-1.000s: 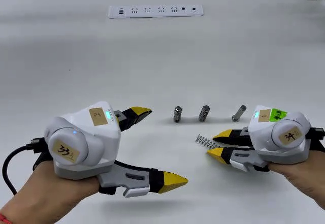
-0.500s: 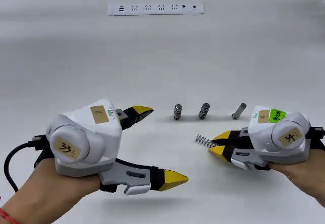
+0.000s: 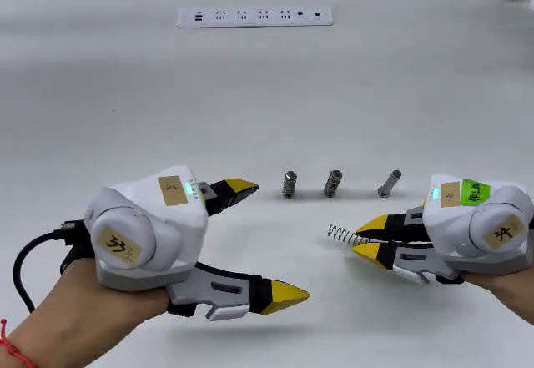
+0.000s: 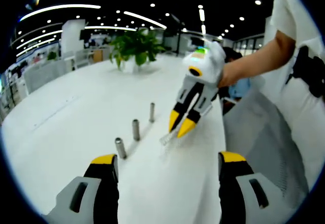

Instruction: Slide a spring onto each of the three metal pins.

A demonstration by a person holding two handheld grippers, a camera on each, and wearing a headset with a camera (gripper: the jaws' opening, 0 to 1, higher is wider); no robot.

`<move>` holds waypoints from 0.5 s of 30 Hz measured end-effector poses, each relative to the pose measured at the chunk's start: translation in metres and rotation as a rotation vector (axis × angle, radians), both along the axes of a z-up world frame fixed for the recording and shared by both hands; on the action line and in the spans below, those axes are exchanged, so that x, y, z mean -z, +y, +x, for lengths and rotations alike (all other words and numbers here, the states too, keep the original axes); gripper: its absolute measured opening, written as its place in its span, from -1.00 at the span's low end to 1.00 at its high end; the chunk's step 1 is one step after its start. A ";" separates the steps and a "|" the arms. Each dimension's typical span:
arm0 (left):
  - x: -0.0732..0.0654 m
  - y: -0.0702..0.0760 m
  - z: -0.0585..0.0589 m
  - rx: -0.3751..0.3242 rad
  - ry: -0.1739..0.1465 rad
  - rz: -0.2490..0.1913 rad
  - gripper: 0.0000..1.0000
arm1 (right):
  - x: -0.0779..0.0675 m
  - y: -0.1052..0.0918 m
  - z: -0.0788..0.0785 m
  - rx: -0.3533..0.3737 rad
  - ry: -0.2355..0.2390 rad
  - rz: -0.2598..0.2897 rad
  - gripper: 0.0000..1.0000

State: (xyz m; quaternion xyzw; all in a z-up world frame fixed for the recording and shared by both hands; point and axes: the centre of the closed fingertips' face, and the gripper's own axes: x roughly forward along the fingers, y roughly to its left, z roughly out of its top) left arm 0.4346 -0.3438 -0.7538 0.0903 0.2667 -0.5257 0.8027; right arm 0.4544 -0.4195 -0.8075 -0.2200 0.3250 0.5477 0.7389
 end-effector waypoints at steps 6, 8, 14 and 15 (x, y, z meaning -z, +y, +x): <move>-0.006 -0.012 -0.004 0.039 -0.006 -0.007 0.47 | -0.028 0.001 -0.005 -0.062 -0.045 -0.002 -0.77; -0.009 -0.016 -0.005 0.050 -0.013 -0.010 0.42 | -0.038 0.003 -0.009 -0.083 -0.058 0.008 -0.77; -0.024 -0.027 -0.005 0.073 -0.040 -0.028 0.28 | -0.063 0.007 -0.019 -0.133 -0.091 0.035 -0.77; -0.028 -0.029 -0.005 0.077 -0.047 -0.035 0.25 | -0.068 0.007 -0.021 -0.139 -0.097 0.039 -0.77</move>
